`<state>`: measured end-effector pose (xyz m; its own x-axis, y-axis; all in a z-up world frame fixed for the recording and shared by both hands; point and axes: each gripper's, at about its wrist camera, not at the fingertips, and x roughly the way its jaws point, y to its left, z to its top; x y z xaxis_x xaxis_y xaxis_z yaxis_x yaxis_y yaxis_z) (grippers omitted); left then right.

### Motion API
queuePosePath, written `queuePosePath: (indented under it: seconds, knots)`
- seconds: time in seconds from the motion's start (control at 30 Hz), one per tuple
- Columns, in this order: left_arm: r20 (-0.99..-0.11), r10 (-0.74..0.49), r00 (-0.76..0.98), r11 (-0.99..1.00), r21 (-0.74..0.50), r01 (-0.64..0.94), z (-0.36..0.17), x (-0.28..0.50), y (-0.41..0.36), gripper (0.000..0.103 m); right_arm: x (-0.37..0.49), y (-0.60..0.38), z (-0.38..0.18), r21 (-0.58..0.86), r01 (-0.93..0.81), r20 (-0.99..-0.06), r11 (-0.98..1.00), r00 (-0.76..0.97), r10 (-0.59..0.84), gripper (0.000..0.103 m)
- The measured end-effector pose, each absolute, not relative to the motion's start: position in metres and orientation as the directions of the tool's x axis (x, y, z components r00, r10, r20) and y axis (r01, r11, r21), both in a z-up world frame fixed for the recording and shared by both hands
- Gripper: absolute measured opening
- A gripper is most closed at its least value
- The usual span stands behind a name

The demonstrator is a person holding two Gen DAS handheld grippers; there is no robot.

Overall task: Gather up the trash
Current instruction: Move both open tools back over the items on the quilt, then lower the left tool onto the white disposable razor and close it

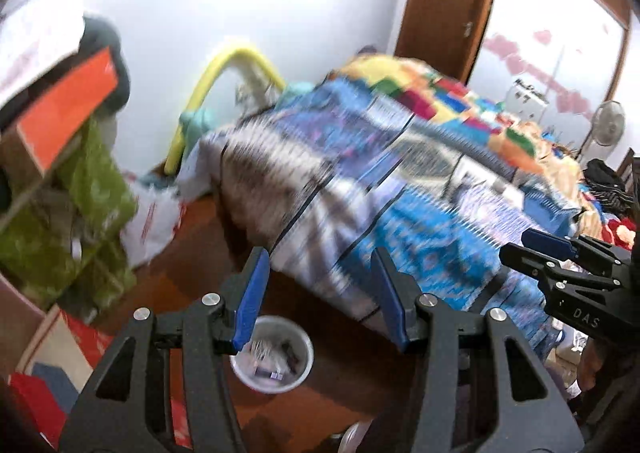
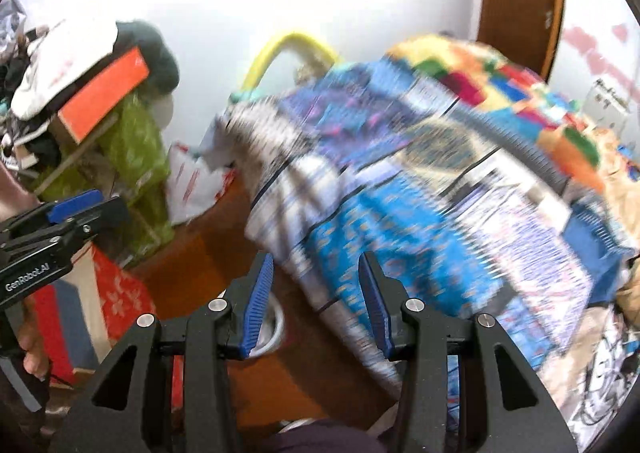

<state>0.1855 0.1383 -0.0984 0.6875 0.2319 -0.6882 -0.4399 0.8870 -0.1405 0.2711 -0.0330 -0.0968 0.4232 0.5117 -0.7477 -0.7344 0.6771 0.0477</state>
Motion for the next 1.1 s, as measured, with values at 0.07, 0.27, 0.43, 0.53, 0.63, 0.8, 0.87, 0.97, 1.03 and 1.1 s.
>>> queuePosePath:
  seconds: [0.07, 0.27, 0.43, 0.53, 0.63, 0.8, 0.87, 0.97, 1.03, 1.1]
  knots:
    - [-0.665, 0.230, 0.710, 0.897, -0.138, -0.420, -0.086, 0.191, 0.127, 0.052, 0.274, -0.046, -0.082, 0.030, -0.723, -0.719, 0.690, 0.464, 0.517, 0.041]
    - [-0.609, 0.196, 0.768, 0.933, -0.125, -0.337, -0.056, 0.228, 0.088, 0.052, 0.291, -0.095, -0.041, 0.001, -0.669, -0.637, 0.743, 0.572, 0.516, 0.045]
    - [-0.605, 0.150, 0.782, 0.953, -0.122, -0.278, -0.047, 0.272, 0.063, 0.061, 0.319, -0.133, -0.028, 0.016, -0.606, -0.600, 0.795, 0.630, 0.493, 0.064]
    - [-0.609, 0.123, 0.784, 0.957, -0.137, -0.257, -0.050, 0.300, 0.050, 0.079, 0.339, -0.152, -0.029, 0.015, -0.564, -0.599, 0.825, 0.656, 0.460, 0.065]
    - [-0.620, 0.093, 0.779, 0.963, -0.143, -0.229, -0.055, 0.331, 0.037, 0.082, 0.361, -0.169, -0.035, 0.023, -0.527, -0.610, 0.850, 0.666, 0.429, 0.065]
    - [-0.646, 0.051, 0.761, 0.978, -0.123, -0.171, -0.076, 0.385, 0.016, 0.082, 0.403, -0.192, -0.053, 0.045, -0.461, -0.643, 0.886, 0.666, 0.379, 0.065]
    - [-0.660, 0.032, 0.751, 0.983, -0.116, -0.144, -0.086, 0.407, 0.011, 0.082, 0.423, -0.199, -0.063, 0.043, -0.435, -0.658, 0.899, 0.665, 0.353, 0.065]
    - [-0.679, 0.015, 0.734, 0.988, -0.101, -0.114, -0.102, 0.436, 0.003, 0.082, 0.447, -0.207, -0.077, 0.049, -0.406, -0.679, 0.913, 0.656, 0.328, 0.065]
    - [-0.693, 0.003, 0.720, 0.991, -0.093, -0.093, -0.116, 0.458, -0.001, 0.082, 0.460, -0.211, -0.086, 0.064, -0.392, -0.691, 0.918, 0.646, 0.325, 0.065]
    - [-0.709, -0.008, 0.705, 0.992, -0.093, -0.082, -0.132, 0.478, -0.001, 0.082, 0.477, -0.212, -0.097, 0.080, -0.384, -0.702, 0.920, 0.633, 0.326, 0.065]
